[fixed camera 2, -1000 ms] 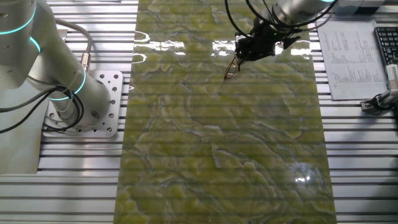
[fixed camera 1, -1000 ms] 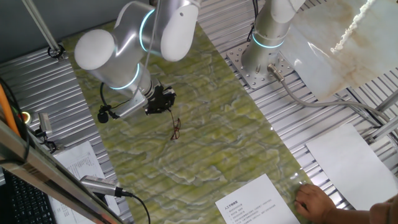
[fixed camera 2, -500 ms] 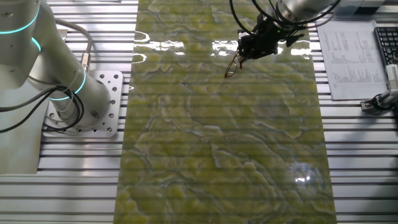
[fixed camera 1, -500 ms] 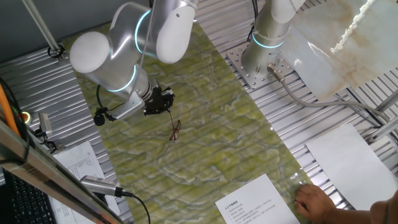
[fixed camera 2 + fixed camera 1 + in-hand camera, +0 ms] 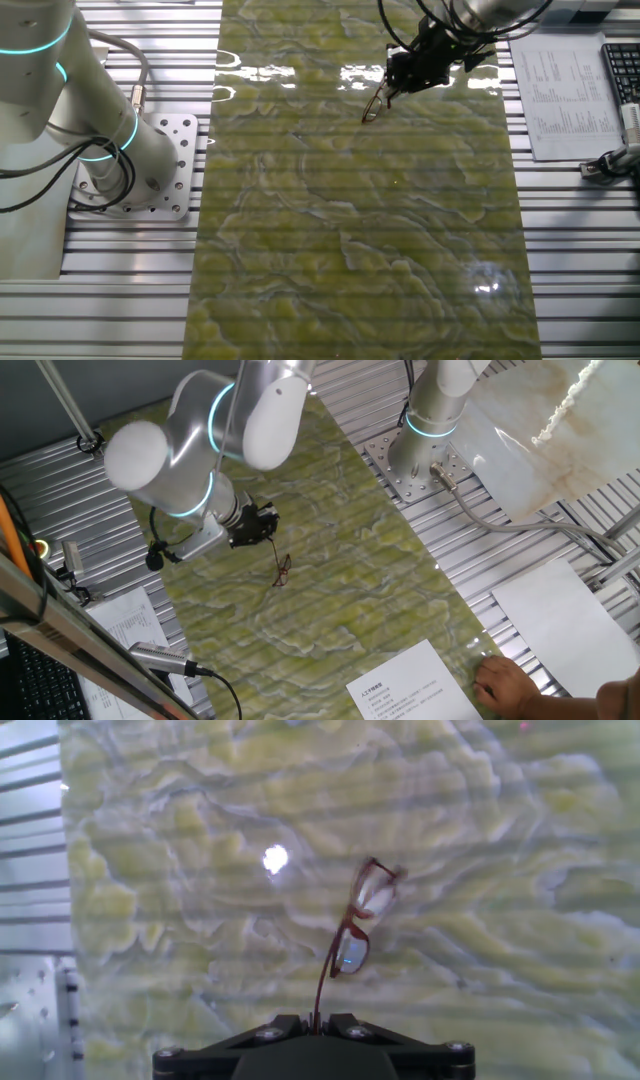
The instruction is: Unfold the leg of the glasses (with one hand)
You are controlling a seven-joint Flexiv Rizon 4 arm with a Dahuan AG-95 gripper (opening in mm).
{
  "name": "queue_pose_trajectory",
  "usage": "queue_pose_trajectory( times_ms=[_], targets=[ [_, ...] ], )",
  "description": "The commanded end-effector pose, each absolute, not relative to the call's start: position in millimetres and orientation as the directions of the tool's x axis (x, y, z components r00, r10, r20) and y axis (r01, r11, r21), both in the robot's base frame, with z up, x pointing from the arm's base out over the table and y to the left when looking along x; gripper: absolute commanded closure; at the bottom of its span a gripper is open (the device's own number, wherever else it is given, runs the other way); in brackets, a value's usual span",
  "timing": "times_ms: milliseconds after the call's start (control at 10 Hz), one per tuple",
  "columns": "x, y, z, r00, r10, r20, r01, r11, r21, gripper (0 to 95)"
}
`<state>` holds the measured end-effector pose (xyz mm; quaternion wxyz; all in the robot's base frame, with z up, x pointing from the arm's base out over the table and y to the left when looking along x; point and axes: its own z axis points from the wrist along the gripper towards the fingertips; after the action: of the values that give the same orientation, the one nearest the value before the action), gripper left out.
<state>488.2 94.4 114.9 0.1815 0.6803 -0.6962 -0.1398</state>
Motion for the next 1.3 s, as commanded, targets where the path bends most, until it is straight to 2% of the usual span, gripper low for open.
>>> queue_pose_trajectory(
  times_ms=[100,300,400,1000,1300],
  targets=[
    [487.4,93.7,114.4,0.022,-0.998,0.067,-0.899,0.009,0.437,95.0],
    [487.3,93.6,114.4,0.026,-0.998,0.05,-0.908,-0.002,0.419,95.0],
    [487.3,93.6,114.4,0.016,-0.999,0.039,-0.911,0.002,0.413,57.0],
    [486.4,93.6,116.4,-0.034,-0.999,0.04,-0.909,0.047,0.413,57.0],
    [480.5,89.3,115.1,-0.082,-0.995,0.049,-0.926,0.094,0.365,57.0]
  ],
)
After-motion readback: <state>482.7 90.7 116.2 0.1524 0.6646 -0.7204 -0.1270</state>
